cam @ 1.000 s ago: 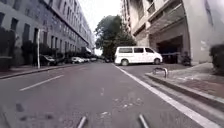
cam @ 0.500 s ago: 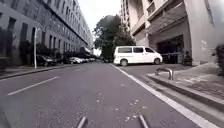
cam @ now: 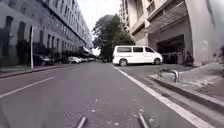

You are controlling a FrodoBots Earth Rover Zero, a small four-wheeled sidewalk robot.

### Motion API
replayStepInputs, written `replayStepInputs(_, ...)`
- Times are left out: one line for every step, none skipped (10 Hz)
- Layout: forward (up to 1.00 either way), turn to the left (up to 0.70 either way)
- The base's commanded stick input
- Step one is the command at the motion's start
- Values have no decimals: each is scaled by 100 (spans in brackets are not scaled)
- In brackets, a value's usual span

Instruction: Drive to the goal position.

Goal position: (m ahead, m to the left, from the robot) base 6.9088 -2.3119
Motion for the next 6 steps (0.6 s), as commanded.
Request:
replayStepInputs(70,0)
replayStepInputs(70,0)
replayStepInputs(70,0)
replayStepInputs(70,0)
replayStepInputs(70,0)
replayStepInputs(70,0)
